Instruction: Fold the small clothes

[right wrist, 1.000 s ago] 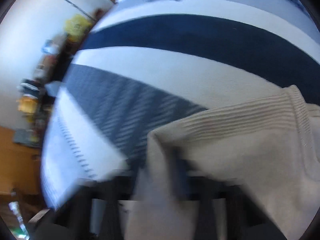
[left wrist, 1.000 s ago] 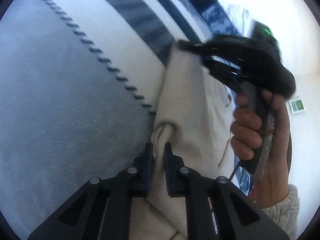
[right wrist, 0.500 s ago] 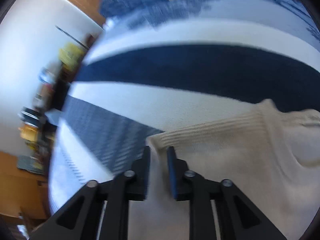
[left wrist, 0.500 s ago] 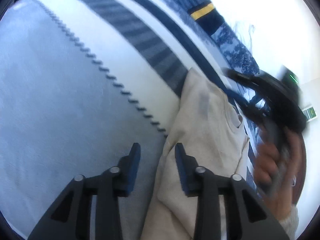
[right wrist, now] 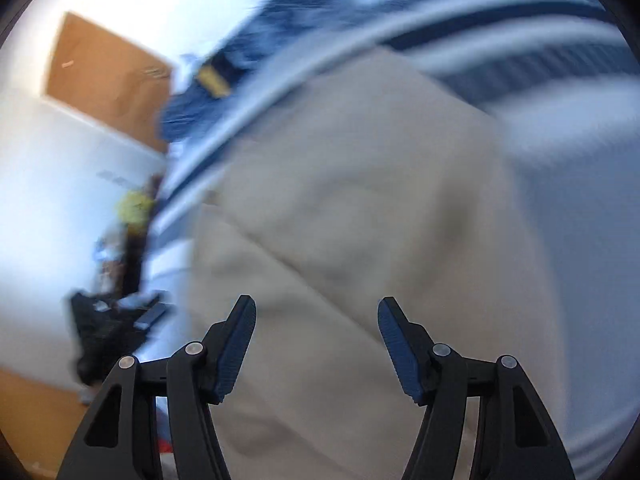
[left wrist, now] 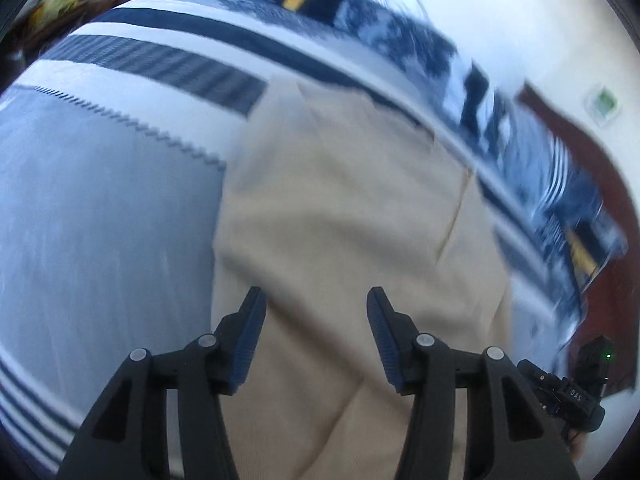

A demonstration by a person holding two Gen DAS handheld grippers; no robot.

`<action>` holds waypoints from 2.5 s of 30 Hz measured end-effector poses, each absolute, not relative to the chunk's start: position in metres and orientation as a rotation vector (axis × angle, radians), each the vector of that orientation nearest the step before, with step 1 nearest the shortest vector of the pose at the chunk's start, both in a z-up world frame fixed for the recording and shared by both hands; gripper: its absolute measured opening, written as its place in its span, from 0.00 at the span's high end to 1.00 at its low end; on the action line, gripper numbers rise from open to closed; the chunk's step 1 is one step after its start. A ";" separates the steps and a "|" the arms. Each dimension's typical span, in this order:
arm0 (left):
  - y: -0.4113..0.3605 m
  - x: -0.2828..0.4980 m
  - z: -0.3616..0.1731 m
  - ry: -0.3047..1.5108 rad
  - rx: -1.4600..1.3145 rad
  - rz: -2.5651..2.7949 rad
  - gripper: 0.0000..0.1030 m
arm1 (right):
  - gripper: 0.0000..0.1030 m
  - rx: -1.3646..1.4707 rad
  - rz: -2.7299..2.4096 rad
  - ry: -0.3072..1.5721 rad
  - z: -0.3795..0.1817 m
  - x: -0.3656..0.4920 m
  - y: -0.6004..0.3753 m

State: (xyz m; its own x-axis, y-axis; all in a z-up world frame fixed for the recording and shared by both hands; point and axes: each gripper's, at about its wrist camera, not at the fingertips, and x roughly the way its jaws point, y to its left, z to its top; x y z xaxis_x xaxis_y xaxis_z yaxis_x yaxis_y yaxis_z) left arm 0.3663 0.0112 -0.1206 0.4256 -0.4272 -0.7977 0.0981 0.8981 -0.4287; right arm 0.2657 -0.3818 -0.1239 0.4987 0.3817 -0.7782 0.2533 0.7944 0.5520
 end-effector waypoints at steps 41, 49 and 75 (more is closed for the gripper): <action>0.039 0.122 -0.183 1.308 -0.352 -0.239 0.54 | 0.70 0.865 -0.012 1.121 -0.192 0.050 -0.469; 0.043 0.124 -0.180 1.325 -0.383 -0.250 0.94 | 0.92 0.945 -0.018 1.106 -0.199 0.044 -0.477; 0.100 0.109 -0.145 1.295 -0.382 -0.160 0.94 | 0.98 0.695 -0.058 1.213 -0.153 -0.020 -0.433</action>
State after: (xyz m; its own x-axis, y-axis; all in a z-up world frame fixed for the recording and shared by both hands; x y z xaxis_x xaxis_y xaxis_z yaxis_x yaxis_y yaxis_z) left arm 0.1093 0.0996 -0.1447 0.2724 -0.3261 -0.9053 -0.0964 0.9268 -0.3629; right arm -0.0196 -0.4328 -0.1531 0.3750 0.3164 -0.8714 0.3981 0.7939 0.4596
